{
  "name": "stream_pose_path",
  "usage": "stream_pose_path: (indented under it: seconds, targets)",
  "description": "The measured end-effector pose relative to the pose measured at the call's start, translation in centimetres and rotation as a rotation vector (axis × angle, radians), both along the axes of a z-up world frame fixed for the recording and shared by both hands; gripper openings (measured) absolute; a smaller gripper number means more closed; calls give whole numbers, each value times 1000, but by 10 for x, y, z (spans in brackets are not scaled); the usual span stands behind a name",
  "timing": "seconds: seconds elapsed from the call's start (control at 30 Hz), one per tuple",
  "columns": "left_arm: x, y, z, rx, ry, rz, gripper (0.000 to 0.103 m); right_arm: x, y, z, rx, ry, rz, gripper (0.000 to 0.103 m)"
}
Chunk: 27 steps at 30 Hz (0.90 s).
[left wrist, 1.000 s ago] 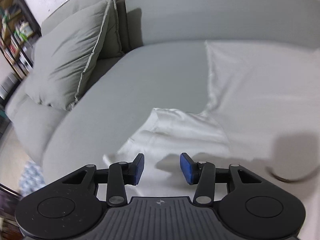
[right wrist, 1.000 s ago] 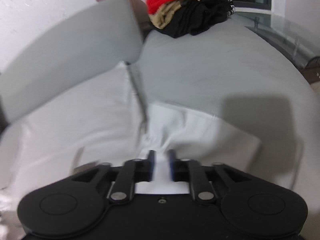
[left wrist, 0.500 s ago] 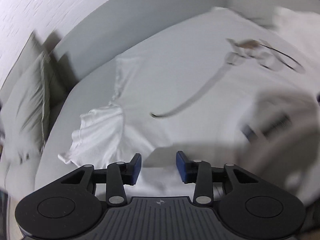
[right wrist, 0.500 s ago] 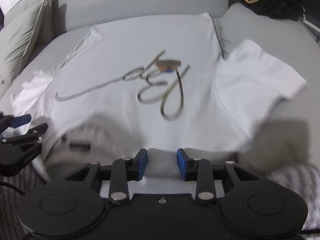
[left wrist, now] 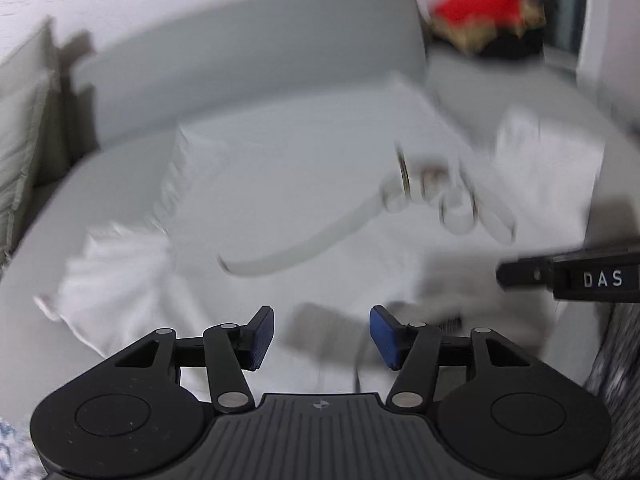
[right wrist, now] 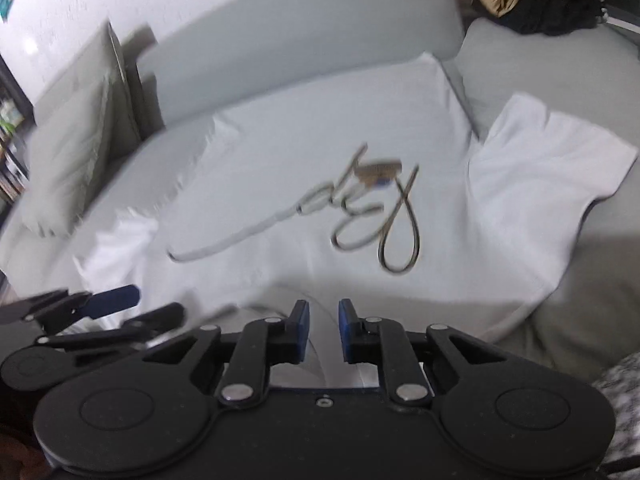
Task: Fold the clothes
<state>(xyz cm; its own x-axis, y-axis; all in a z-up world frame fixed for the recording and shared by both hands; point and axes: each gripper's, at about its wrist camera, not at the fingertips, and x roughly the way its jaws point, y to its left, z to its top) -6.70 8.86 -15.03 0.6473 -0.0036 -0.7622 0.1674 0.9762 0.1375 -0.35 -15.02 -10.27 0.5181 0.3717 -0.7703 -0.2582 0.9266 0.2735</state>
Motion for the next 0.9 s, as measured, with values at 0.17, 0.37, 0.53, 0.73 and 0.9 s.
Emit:
stream_pose_path:
  seconds: [0.17,0.37,0.53,0.73,0.9]
  targets:
    - [-19,10,1,-49,103,-18,54,-28,-22,5,-37,87,19,15]
    - [-13,24,14,-83,48,104,59,-16,-88,26,182,9,-212,50]
    - [-5,34,28,-151,29,157,61,21,-151,7,324,14,-411,48]
    - [-12,29,24,-102,39,156,62,65,-226,-15,496,21,-650,28]
    - [-13,27,22,-83,40,157,63,83,-241,-22,539,8,-681,26]
